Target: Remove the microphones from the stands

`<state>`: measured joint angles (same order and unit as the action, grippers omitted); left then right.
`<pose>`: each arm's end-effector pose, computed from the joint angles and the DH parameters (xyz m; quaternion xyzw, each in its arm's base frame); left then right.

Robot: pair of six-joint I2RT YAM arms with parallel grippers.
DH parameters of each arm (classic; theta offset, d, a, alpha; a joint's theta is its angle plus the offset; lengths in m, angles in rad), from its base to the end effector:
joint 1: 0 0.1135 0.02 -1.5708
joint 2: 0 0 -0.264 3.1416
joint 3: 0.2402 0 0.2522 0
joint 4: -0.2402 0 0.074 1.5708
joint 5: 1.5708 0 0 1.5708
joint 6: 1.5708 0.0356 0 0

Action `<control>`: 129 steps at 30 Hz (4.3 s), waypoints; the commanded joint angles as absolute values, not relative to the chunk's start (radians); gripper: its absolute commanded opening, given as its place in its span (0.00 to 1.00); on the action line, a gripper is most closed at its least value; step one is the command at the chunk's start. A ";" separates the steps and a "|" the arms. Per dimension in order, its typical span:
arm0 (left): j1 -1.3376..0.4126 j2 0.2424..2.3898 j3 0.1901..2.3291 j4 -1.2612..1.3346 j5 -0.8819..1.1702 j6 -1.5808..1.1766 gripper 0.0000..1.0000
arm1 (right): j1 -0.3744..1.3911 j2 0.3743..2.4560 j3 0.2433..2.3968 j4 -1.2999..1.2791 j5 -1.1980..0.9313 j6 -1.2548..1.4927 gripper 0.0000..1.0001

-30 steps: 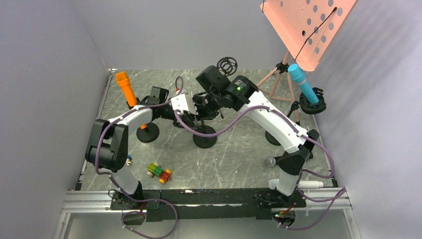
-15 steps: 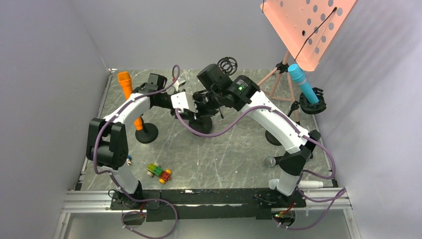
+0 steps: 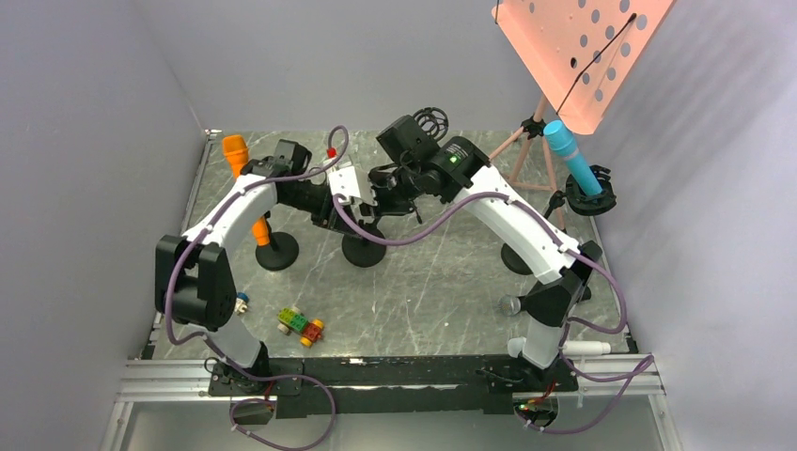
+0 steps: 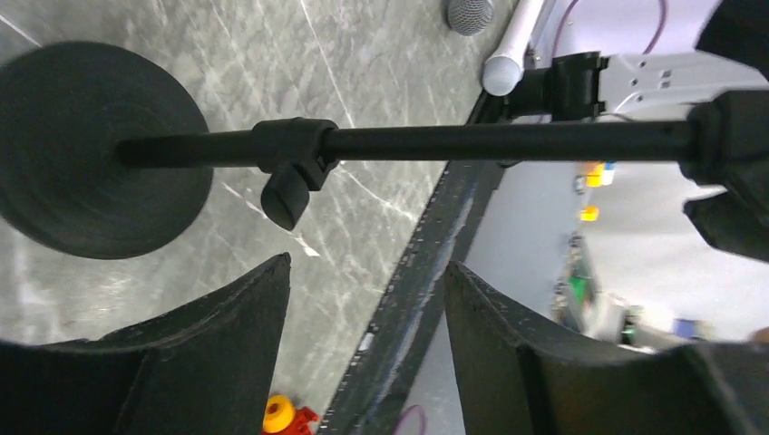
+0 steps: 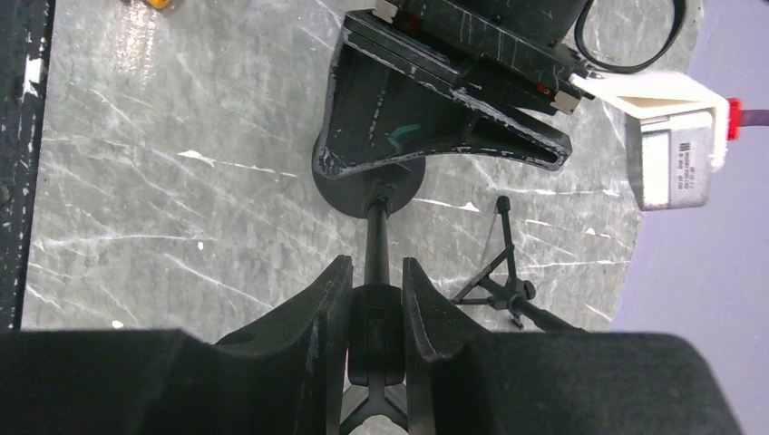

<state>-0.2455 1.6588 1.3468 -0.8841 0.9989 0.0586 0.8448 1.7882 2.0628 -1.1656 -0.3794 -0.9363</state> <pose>0.3118 -0.1090 0.2716 0.2188 0.8390 -0.4838 0.1189 0.2316 0.2808 0.4122 -0.7593 0.5335 0.1626 0.3352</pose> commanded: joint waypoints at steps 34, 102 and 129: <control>-0.617 1.076 0.400 0.583 0.519 1.305 0.54 | 0.841 1.829 2.194 -1.327 -0.439 -0.991 0.00; -0.287 1.385 1.049 -0.218 1.001 0.015 0.74 | 0.831 1.776 2.086 -1.270 -0.406 -1.028 0.00; -0.564 1.146 0.604 0.204 0.732 1.108 0.58 | 0.830 1.799 2.101 -1.266 -0.397 -1.007 0.00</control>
